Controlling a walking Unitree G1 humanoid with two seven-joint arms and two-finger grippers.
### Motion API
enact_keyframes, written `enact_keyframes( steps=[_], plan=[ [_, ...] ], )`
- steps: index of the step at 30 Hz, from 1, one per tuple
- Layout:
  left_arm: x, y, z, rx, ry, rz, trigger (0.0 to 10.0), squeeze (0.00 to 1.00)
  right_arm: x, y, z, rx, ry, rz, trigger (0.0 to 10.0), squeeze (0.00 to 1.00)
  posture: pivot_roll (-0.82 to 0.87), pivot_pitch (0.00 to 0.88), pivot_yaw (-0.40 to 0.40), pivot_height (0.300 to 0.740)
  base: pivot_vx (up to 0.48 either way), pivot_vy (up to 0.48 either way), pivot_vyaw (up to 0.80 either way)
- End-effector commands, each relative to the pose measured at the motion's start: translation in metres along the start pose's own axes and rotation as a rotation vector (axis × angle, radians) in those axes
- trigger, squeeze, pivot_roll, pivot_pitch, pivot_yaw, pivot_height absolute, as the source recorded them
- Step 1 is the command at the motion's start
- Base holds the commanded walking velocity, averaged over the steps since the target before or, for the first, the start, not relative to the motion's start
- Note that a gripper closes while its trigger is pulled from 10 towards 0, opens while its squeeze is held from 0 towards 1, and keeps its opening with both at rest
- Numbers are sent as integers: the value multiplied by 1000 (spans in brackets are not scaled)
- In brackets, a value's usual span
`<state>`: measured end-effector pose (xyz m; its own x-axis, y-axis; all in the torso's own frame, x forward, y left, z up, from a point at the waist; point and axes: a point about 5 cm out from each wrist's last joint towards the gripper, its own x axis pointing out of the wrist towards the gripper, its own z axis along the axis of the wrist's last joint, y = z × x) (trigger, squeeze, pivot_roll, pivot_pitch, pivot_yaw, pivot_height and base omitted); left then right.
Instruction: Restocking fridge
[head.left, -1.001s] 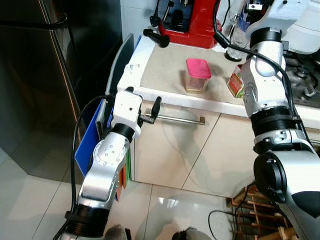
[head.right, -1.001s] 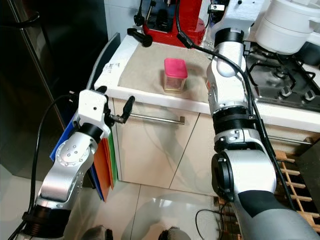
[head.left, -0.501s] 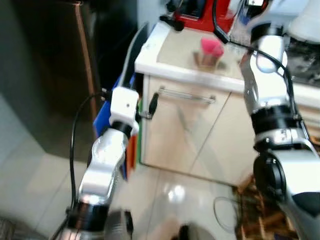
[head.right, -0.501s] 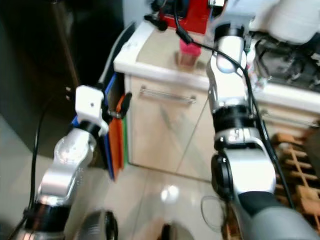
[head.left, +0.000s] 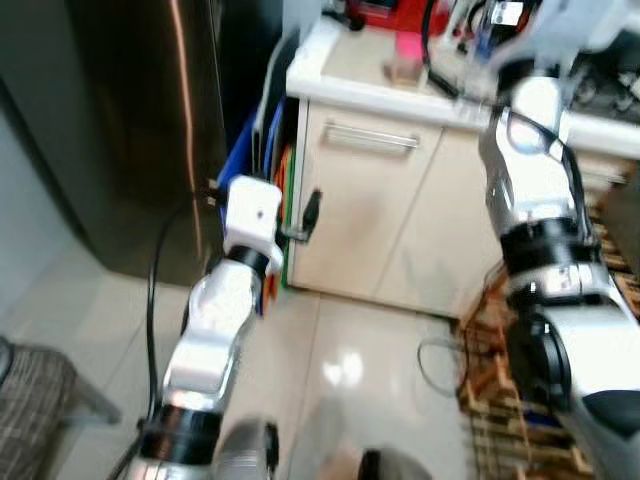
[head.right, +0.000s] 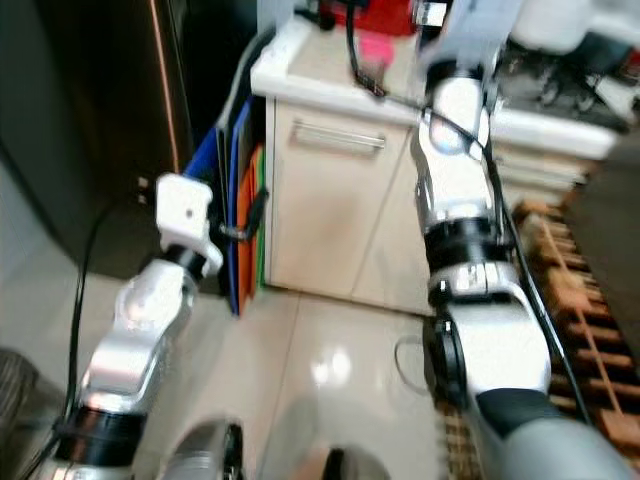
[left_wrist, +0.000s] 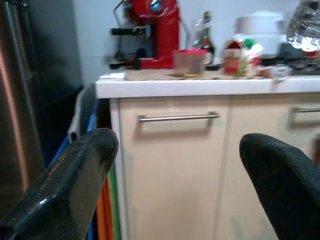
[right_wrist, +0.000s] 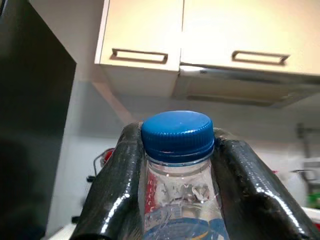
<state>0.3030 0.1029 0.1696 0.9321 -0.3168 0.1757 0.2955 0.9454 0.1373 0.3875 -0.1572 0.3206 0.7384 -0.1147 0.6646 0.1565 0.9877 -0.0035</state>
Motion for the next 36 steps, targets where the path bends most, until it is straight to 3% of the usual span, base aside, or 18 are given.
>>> enact_keyframes(
  steps=[1, 6, 10, 11, 12, 19, 20, 22, 24, 25, 26, 30, 33, 36],
  plan=[
    [1, 0, 3, 1, -17, -3, 10000, 0, 6, -2, 11, -9, -44, 7, 0, 0, 52, 0, -83, 710, 0, 0, 0],
    [0, 0, 1, -4, -9, 2, 10000, 0, -7, -6, -6, 5, 44, 22, 0, 0, 52, 0, -87, 710, 0, 0, 0],
    [-4, 2, -5, -23, 14, 16, 10000, 0, -43, -21, -42, 37, 226, -27, 0, 0, 47, 0, -89, 710, 0, 0, 0],
    [-4, 2, -5, -23, 14, 16, 10000, 0, -43, -21, -42, 37, 226, -27, 0, 0, 47, 0, -89, 710, 0, 0, 0],
    [-6, 4, -8, -35, 29, 28, 10000, 0, -66, -28, -60, 25, 318, -44, 0, 0, 45, 0, -88, 710, 0, 0, 0],
    [-17, 21, -27, -102, 115, 131, 10000, 0, -161, -56, -110, -51, 613, -58, 0, 0, 27, 0, -77, 710, 0, 0, 0],
    [-22, 29, -33, -120, 139, 176, 10000, 0, -186, -61, -118, -22, 697, -61, 0, 0, 26, 0, -76, 710, 0, 0, 0],
    [-30, 35, -39, -135, 167, 206, 10000, 0, -207, -60, -118, -14, 734, -17, 0, 0, 22, 0, -74, 710, 0, 0, 0],
    [-36, 38, -43, -136, 178, 222, 10000, 0, -217, -55, -113, -13, 723, 42, 0, 0, 19, 0, -72, 710, 0, 0, 0],
    [-41, 40, -45, -149, 181, 234, 10000, 0, -222, -54, -112, -13, 725, 55, 4275, 0, 15, 0, -71, 710, 0, 0, 0],
    [-45, 42, -47, -160, 183, 244, 10000, 0, -226, -54, -111, -3, 731, 57, 10000, 0, 15, 0, -70, 710, 0, 0, 0],
    [-60, 48, -56, -155, 222, 263, 10000, 0, -234, -59, -111, 15, 737, 21, 10000, 0, 10, 0, -60, 710, 0, 0, 0],
    [-52, 46, -54, -115, 217, 222, 10000, 0, -244, -59, -115, 17, 769, 21, 10000, 0, -6, 0, -35, 710, 0, 0, 0],
    [-38, 42, -50, -110, 201, 196, 10000, 0, -239, -50, -113, 26, 752, 58, 10000, 0, -26, 0, -4, 710, 0, 0, 0]
  ],
)
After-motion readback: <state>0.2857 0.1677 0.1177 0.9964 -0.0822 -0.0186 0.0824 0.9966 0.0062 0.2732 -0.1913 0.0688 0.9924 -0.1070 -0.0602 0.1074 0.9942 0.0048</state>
